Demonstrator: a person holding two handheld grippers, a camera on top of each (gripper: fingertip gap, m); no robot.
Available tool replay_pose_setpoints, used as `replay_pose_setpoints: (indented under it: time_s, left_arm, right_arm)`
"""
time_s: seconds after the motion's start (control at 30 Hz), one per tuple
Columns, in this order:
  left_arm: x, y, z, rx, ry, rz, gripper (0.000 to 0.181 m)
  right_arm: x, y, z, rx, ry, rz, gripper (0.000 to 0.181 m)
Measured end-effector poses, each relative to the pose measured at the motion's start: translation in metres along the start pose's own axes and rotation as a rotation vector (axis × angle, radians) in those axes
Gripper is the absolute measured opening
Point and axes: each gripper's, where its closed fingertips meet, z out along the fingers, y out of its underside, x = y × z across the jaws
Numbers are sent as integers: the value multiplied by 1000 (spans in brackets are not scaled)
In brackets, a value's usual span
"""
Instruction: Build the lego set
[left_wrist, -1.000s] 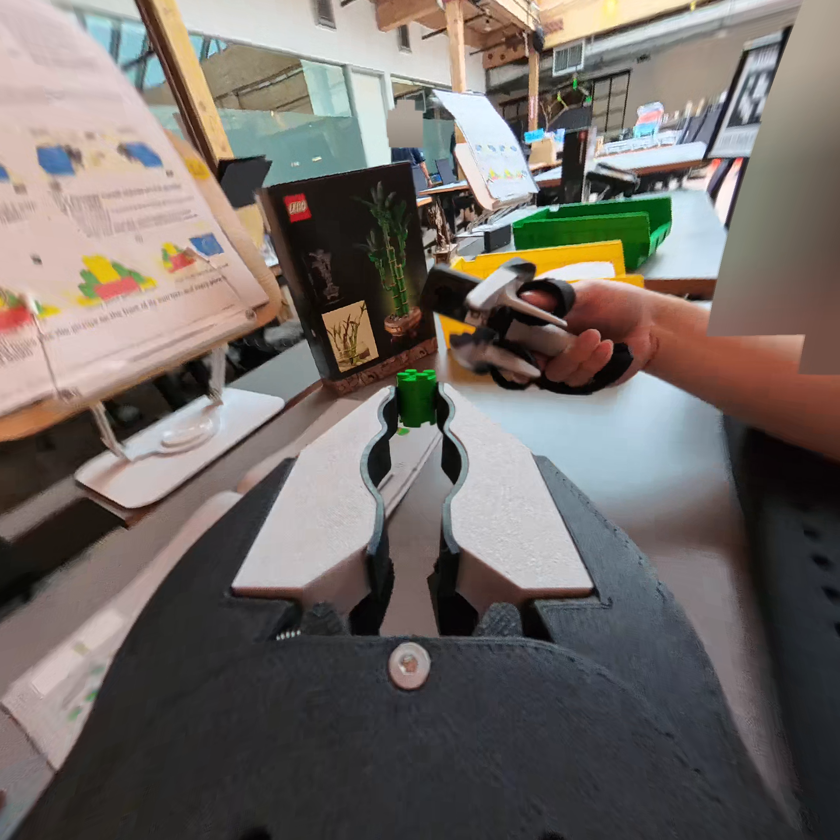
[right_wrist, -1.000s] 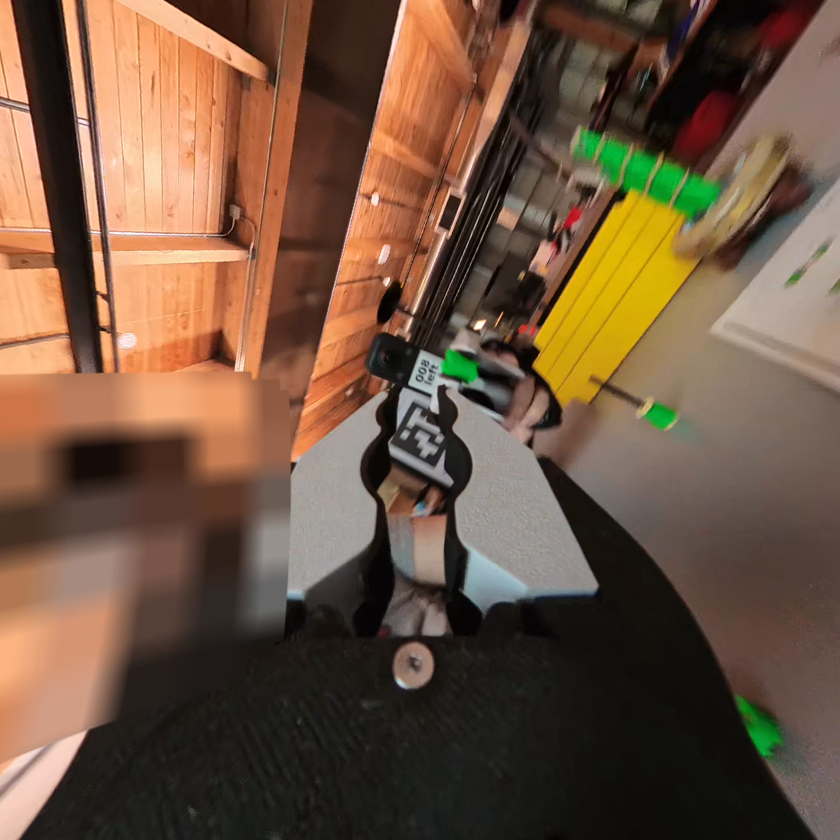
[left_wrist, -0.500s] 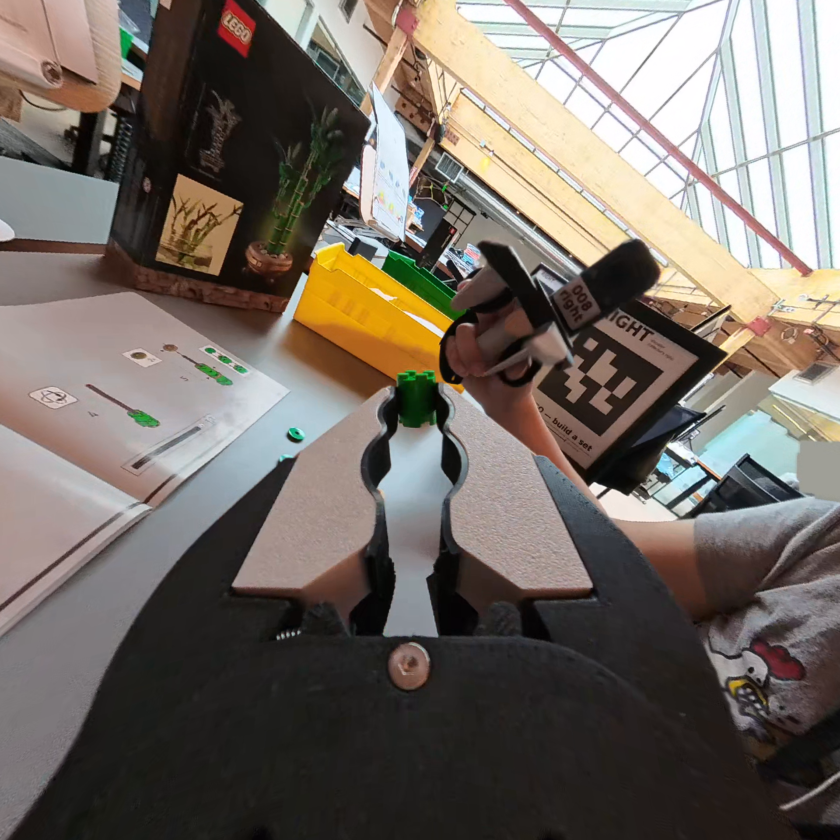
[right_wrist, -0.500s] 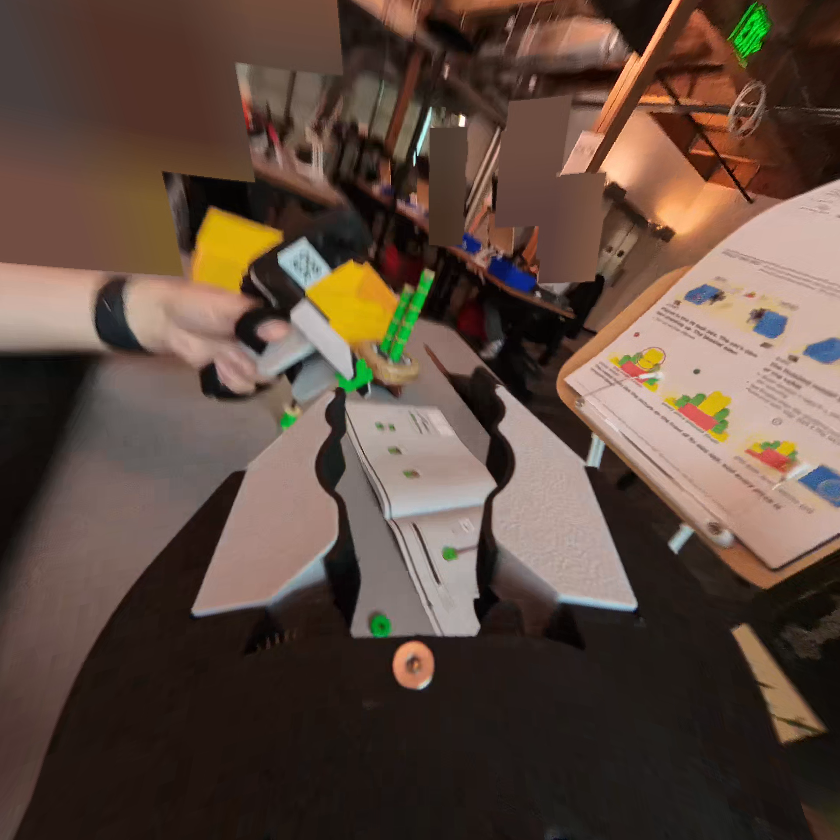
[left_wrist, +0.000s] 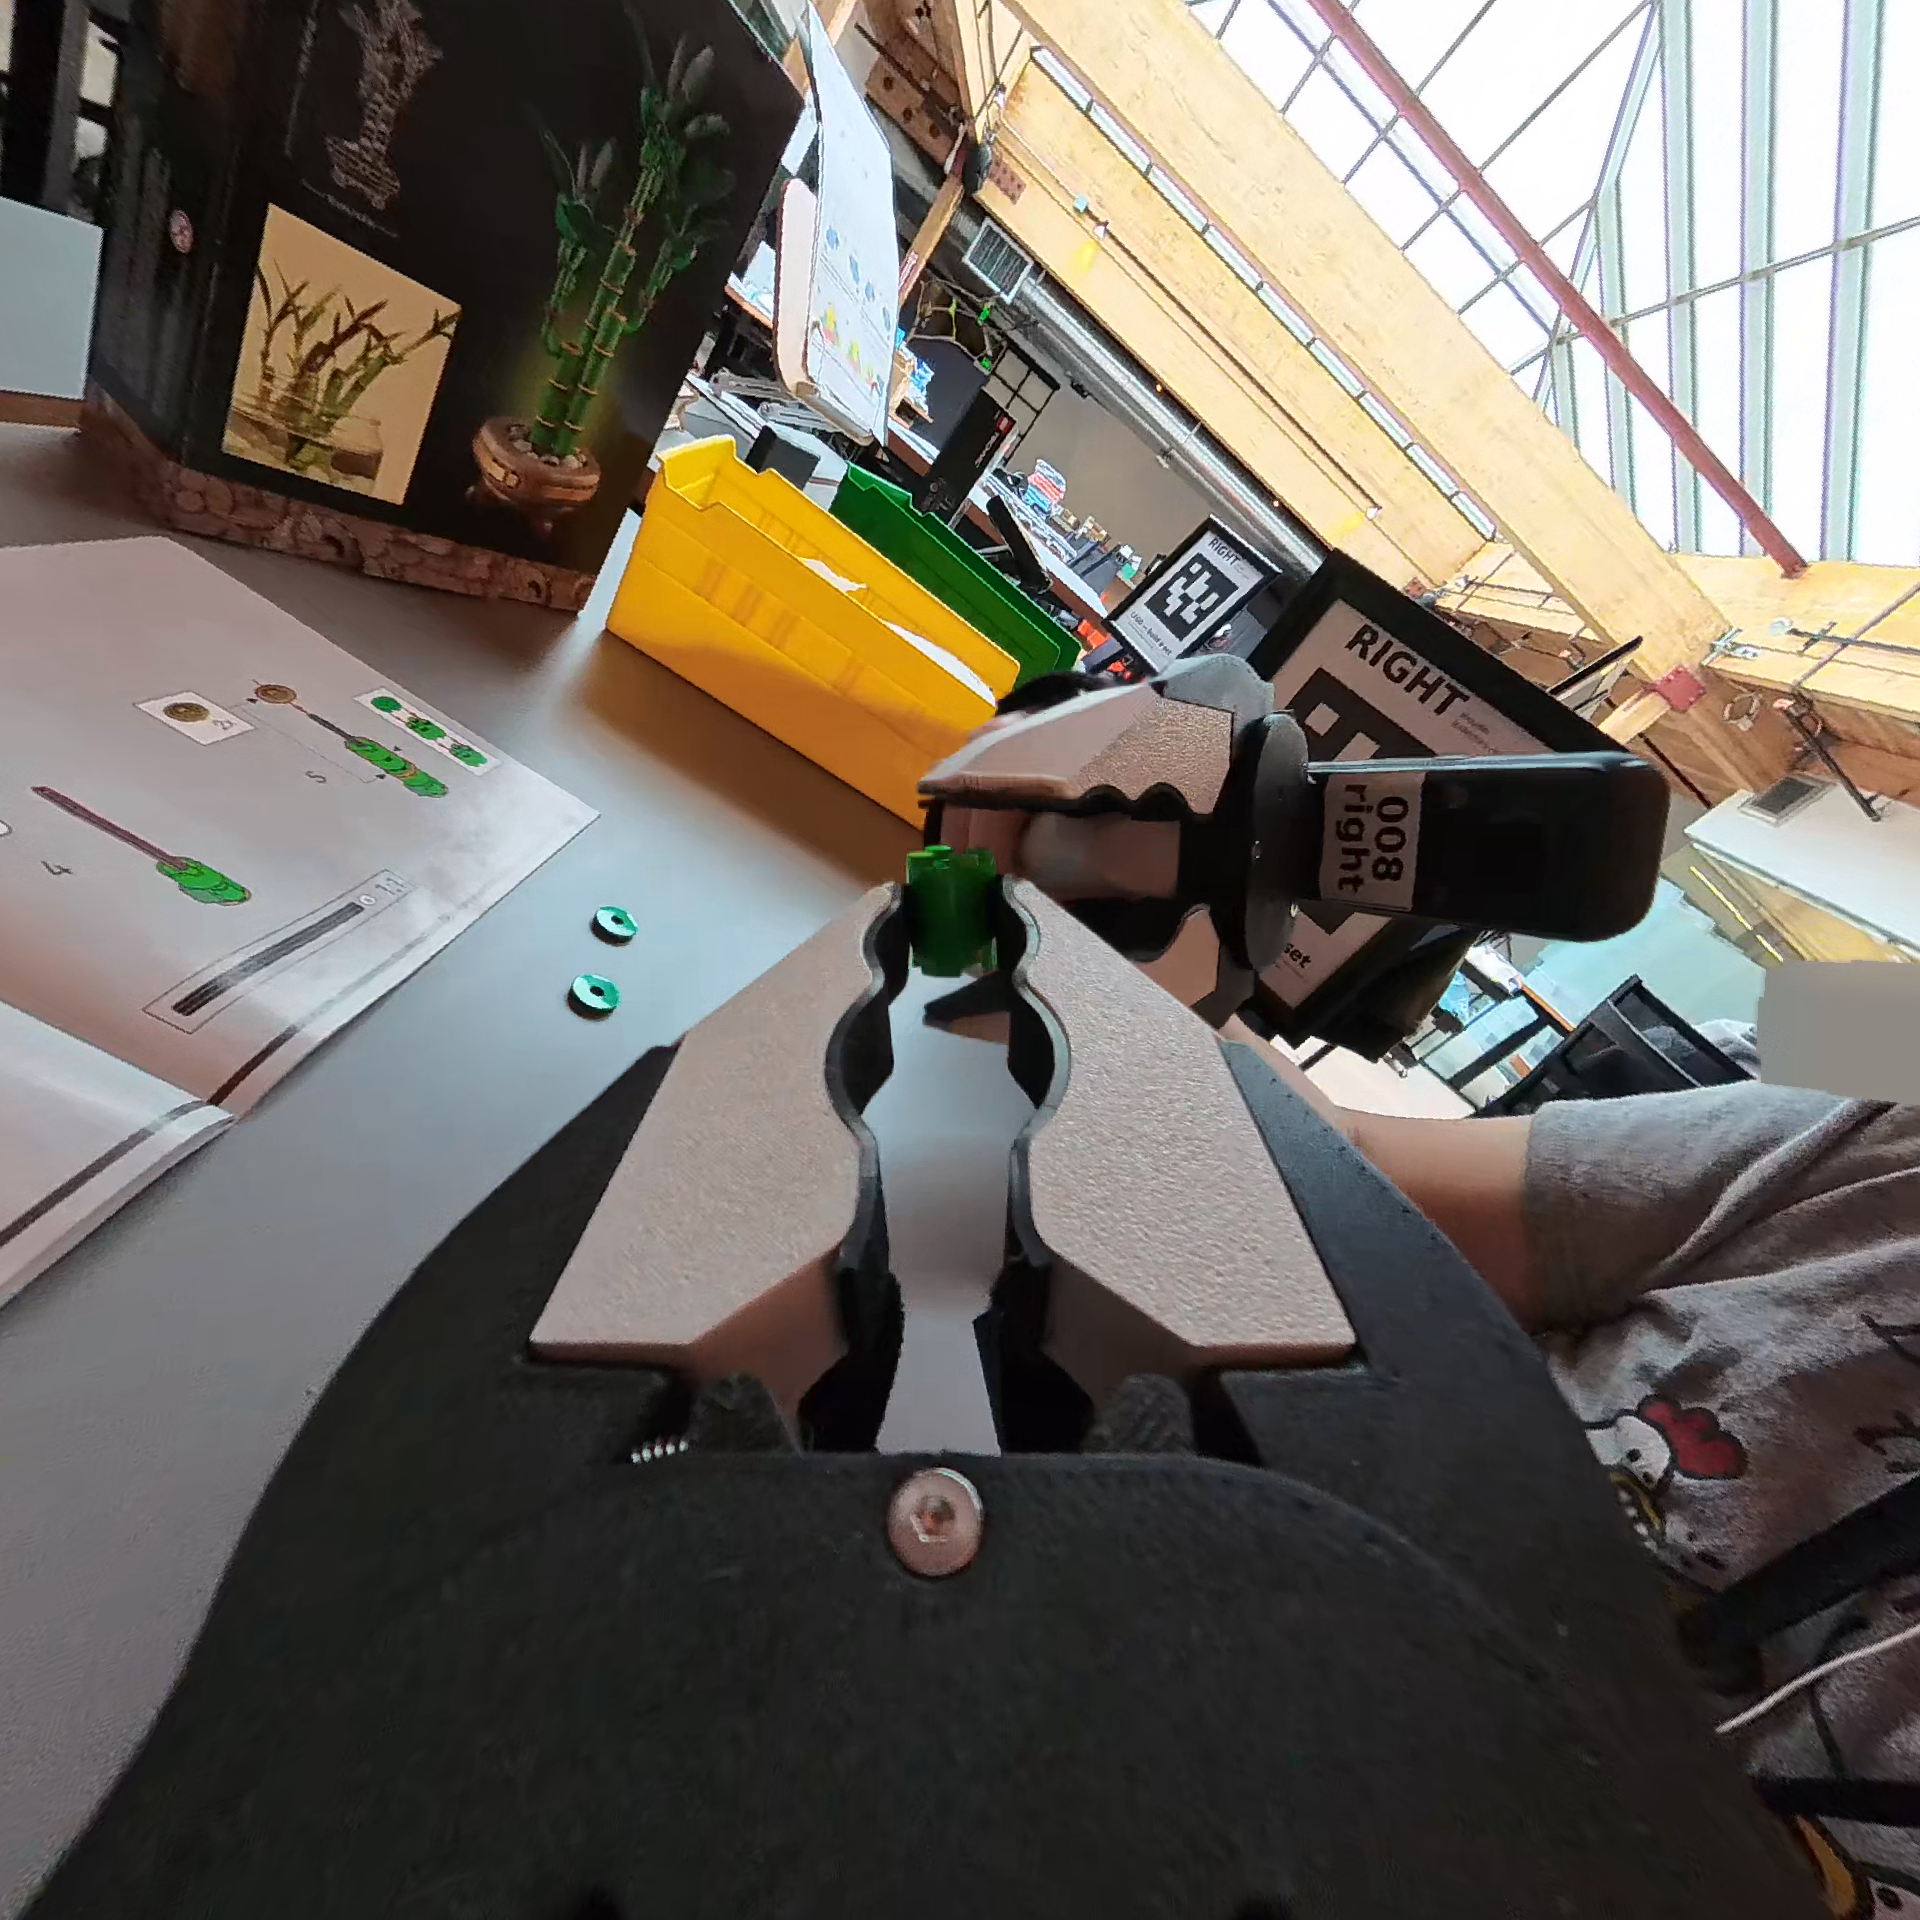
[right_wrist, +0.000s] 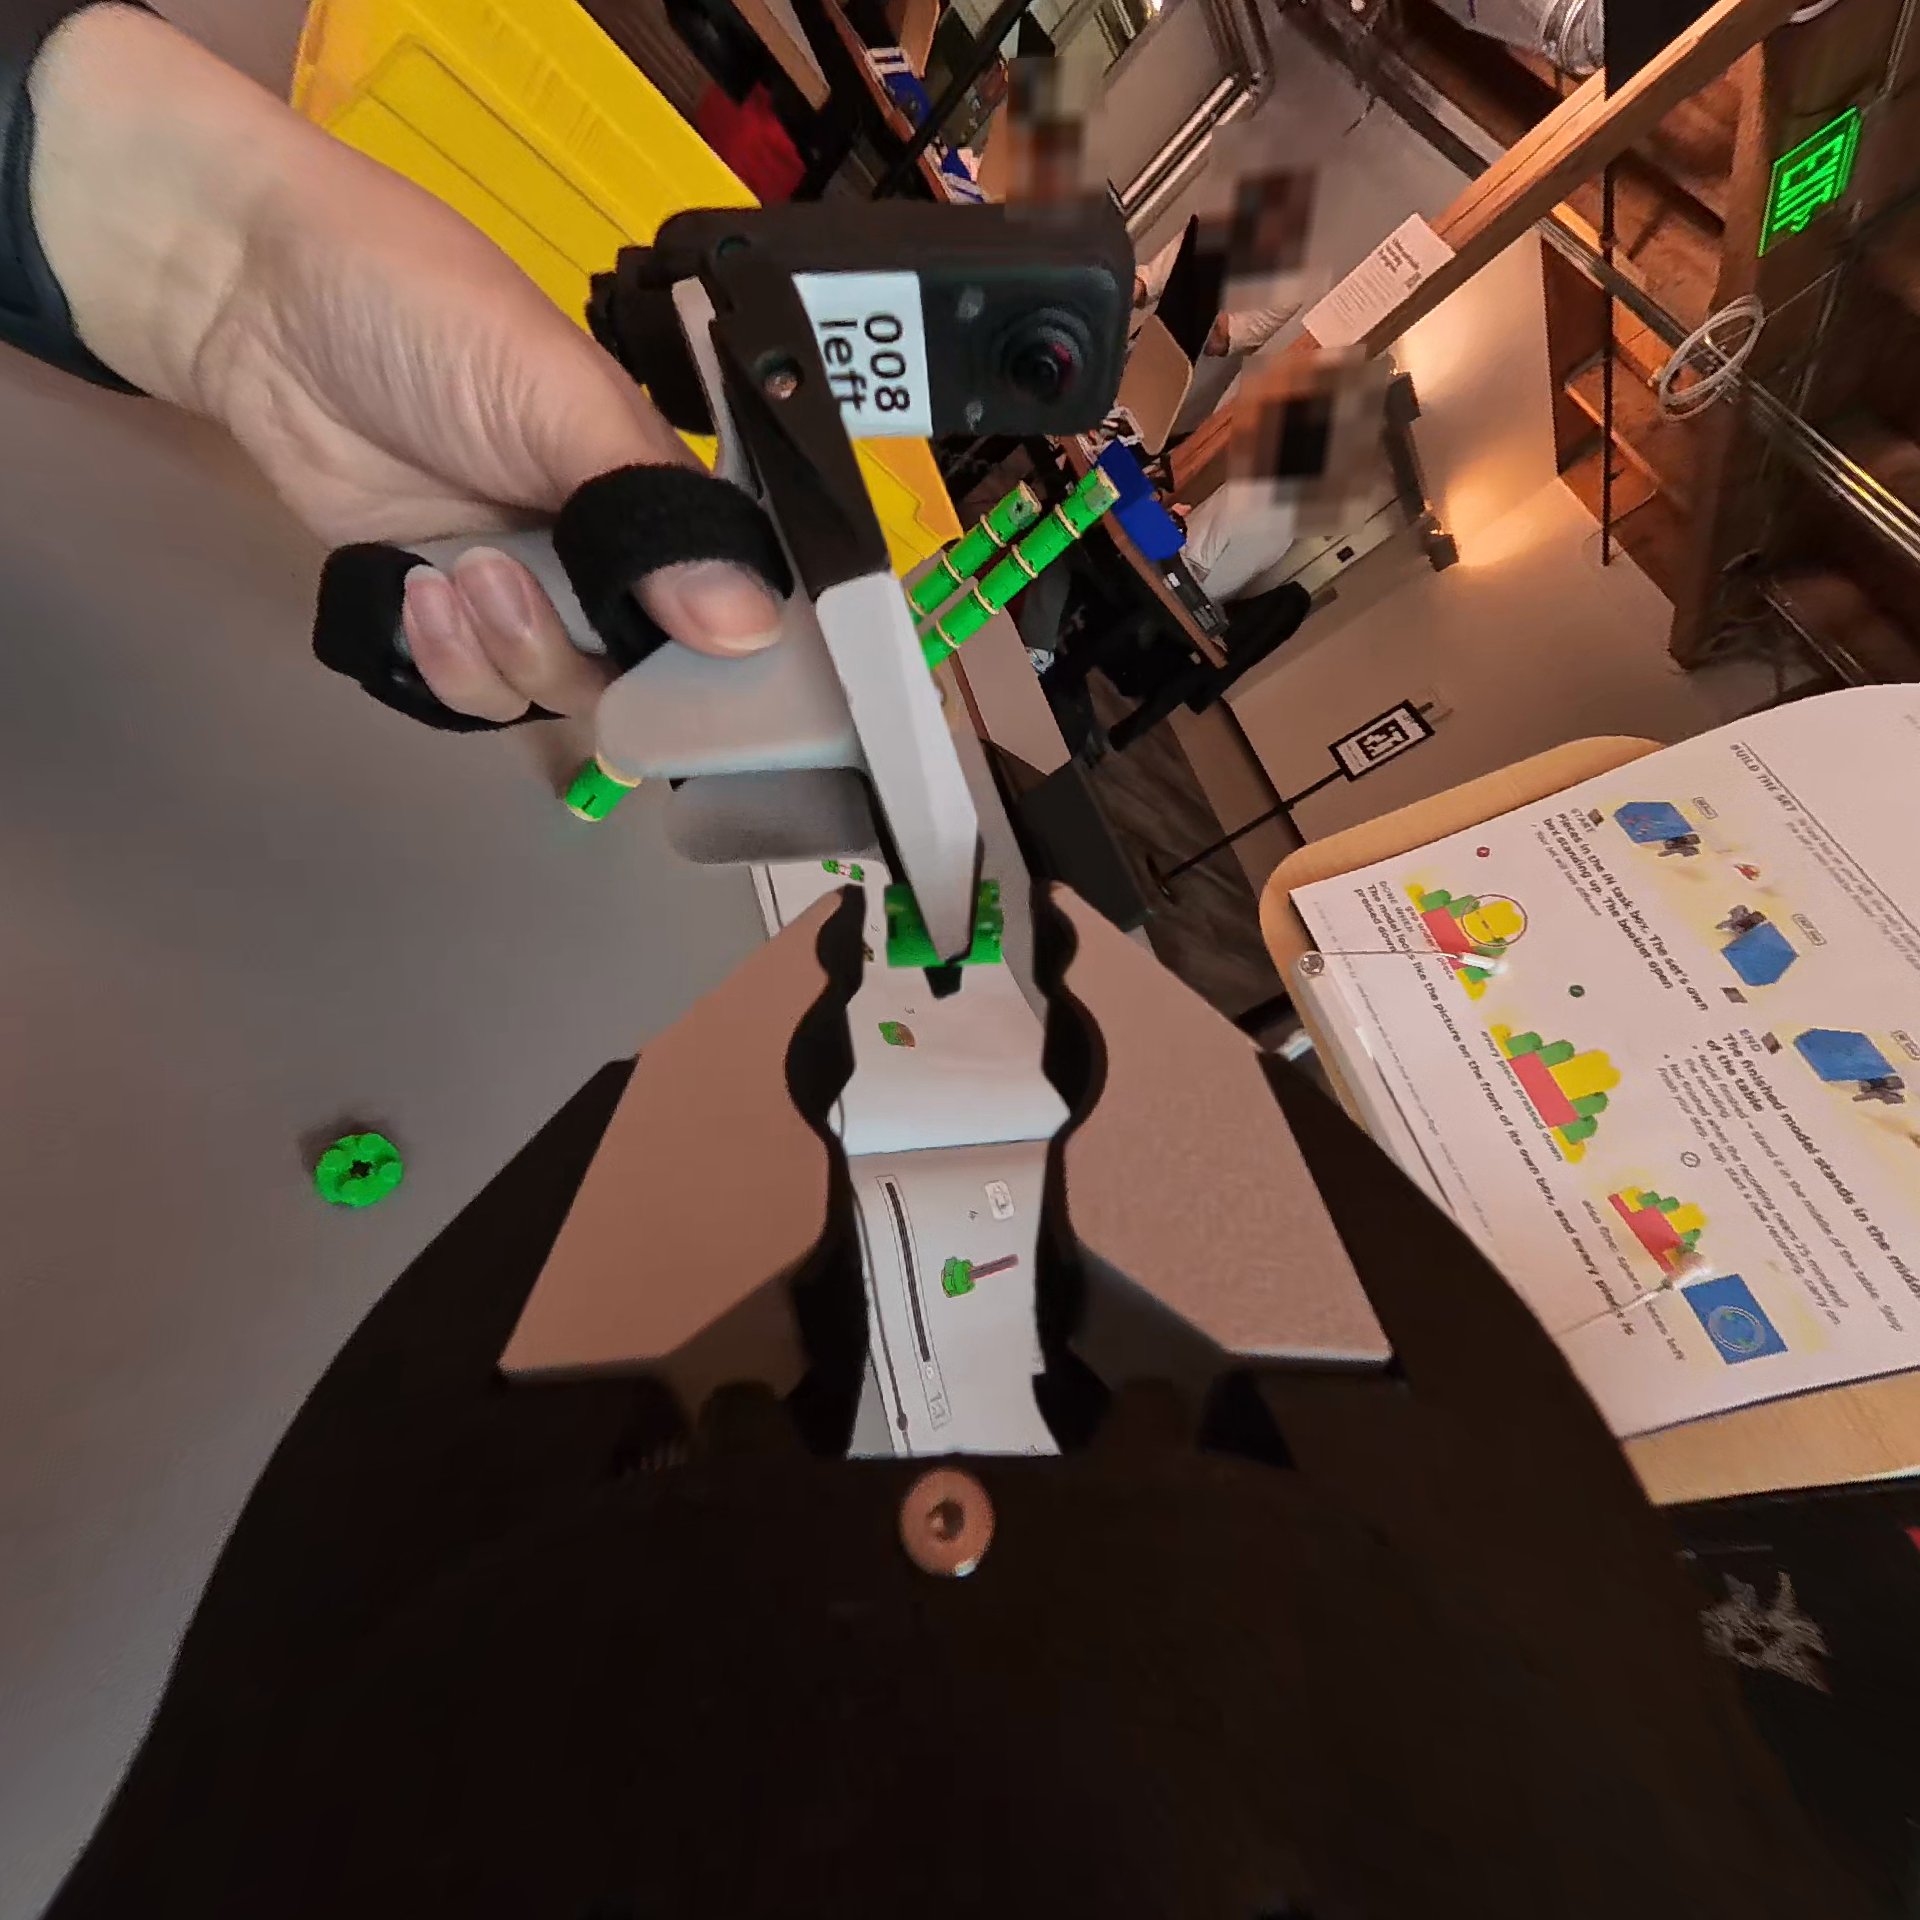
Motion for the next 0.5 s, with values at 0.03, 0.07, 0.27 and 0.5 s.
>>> replay_pose_setpoints:
  time_s: [0.03, 0.07, 0.27, 0.5]
  left_arm:
    - [0, 2, 1, -8, -2, 3, 14]
    - [-2, 3, 2, -12, -7, 6, 14]
    - [-13, -8, -3, 24, -103, 71, 55]
    - [-23, -21, -20, 65, -173, 103, 50]
  right_arm:
    - [-2, -1, 0, 8, -17, 12, 21]
    - [-2, 2, -1, -5, -29, 19, 21]
    - [69, 74, -45, -222, 222, 40, 21]
    - [73, 153, -74, -383, 171, 28, 21]
